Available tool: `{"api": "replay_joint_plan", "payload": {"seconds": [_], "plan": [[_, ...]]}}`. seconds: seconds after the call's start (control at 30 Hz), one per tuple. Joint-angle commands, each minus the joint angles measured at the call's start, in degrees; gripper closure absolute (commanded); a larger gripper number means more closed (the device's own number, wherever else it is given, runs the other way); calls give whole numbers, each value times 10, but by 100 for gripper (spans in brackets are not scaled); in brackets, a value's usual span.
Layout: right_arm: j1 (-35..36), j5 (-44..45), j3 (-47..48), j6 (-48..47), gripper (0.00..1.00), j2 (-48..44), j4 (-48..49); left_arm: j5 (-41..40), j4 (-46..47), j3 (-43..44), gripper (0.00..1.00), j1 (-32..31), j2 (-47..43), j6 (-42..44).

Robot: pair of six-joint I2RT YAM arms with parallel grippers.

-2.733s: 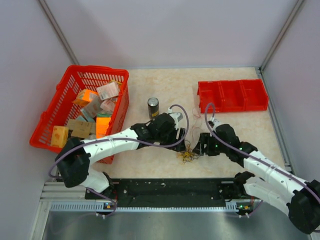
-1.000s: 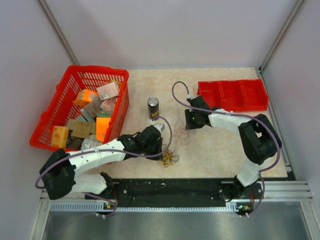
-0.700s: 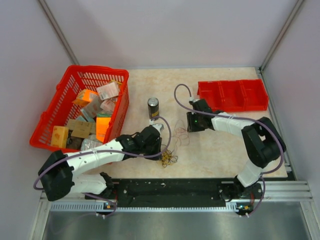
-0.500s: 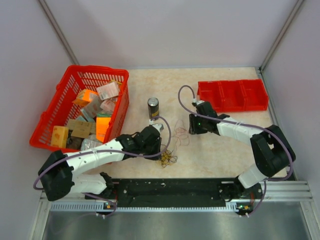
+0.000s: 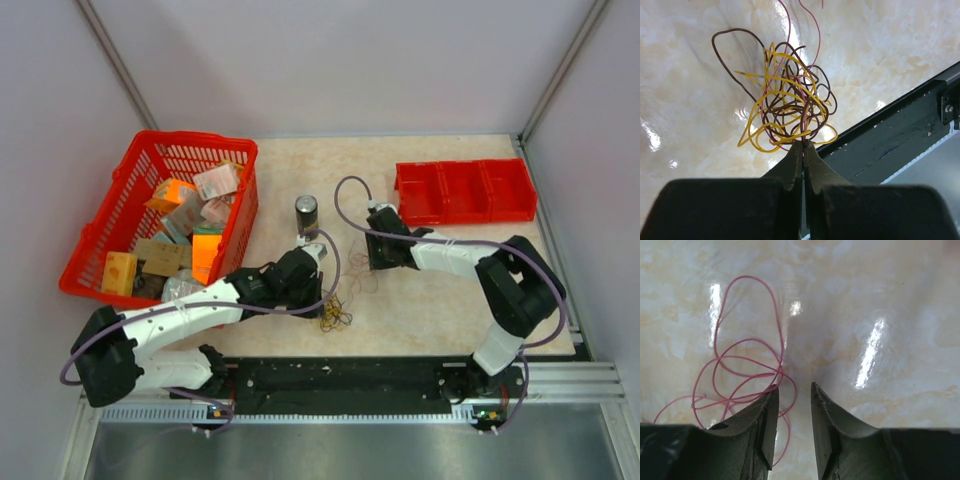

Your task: Untangle the cables

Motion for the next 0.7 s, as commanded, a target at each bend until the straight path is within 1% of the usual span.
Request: {"api": "replay_joint_plan", "payload": {"seconds": [0.0, 0.07, 0.17, 0.2, 0.27, 0.33, 0.37, 0.43, 0.53, 0.67], "plan": [[14, 91, 40, 14, 70, 50, -14, 7, 8, -1, 100, 1, -30, -9], [24, 116, 50, 10, 73, 67, -18, 5, 7, -2, 100, 1, -42, -11], [37, 161, 60, 17, 80, 91, -32, -2, -7, 4, 100, 1, -54, -12], [38, 169, 61, 25, 85, 98, -38, -6, -12, 5, 100, 1, -60, -13], [37, 186, 61, 33, 100, 105, -42, -17, -27, 12, 100, 1, -72, -11], [38, 202, 58, 39, 100, 105, -46, -25, -43, 15, 100, 1, -91, -12], [36, 210, 55, 42, 100, 96, -46, -61, -52, 16, 100, 1, -102, -14], [36, 233, 43, 49, 100, 68, -46, -107, -83, 16, 100, 1, -135, -28], [36, 287, 14, 62, 100, -14, -50, -171, -109, 7, 100, 1, -199, -47], [21, 350, -22, 59, 100, -155, -65, -205, -95, -16, 100, 1, -273, -45]]}}
